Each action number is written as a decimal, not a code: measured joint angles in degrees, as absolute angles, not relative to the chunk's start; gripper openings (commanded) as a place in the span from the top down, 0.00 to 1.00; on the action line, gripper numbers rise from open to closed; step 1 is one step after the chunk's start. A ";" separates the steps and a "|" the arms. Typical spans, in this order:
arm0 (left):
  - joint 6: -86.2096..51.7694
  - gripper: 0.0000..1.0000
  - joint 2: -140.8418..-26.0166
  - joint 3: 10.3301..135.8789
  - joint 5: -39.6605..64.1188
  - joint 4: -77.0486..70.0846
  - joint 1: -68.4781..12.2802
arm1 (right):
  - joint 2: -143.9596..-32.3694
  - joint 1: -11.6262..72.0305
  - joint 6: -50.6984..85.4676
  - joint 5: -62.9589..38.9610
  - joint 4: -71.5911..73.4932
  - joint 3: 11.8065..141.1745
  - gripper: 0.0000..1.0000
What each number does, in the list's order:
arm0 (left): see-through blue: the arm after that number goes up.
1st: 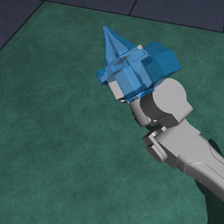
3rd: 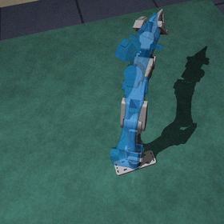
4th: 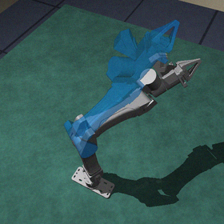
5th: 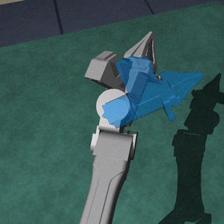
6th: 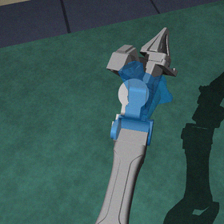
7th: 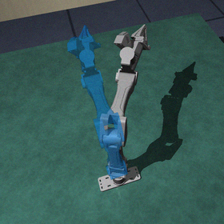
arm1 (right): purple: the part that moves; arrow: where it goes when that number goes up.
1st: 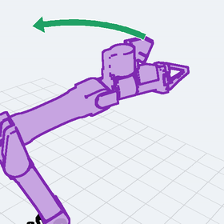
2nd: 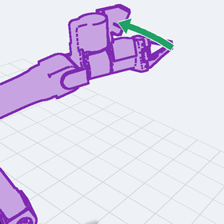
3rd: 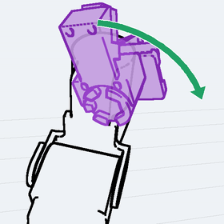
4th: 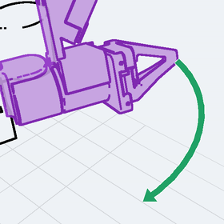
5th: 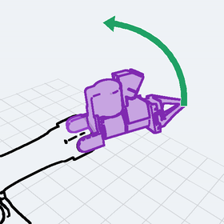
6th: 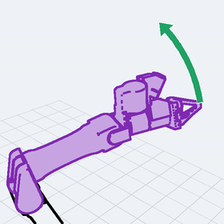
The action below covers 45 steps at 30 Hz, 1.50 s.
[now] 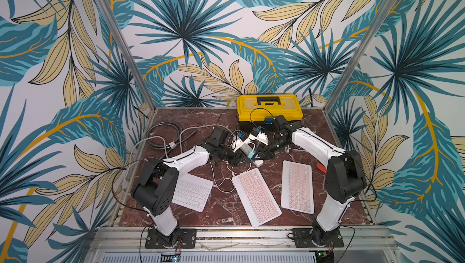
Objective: Unplug the wireless keyboard
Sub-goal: Remove the power cord from the plug.
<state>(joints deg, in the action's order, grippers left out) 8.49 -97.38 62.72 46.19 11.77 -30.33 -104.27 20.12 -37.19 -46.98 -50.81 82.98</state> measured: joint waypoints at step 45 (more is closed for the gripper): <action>8.60 0.48 -90.35 63.18 60.60 10.04 -27.14 | -102.10 22.83 -43.40 -54.61 -55.48 83.90 0.81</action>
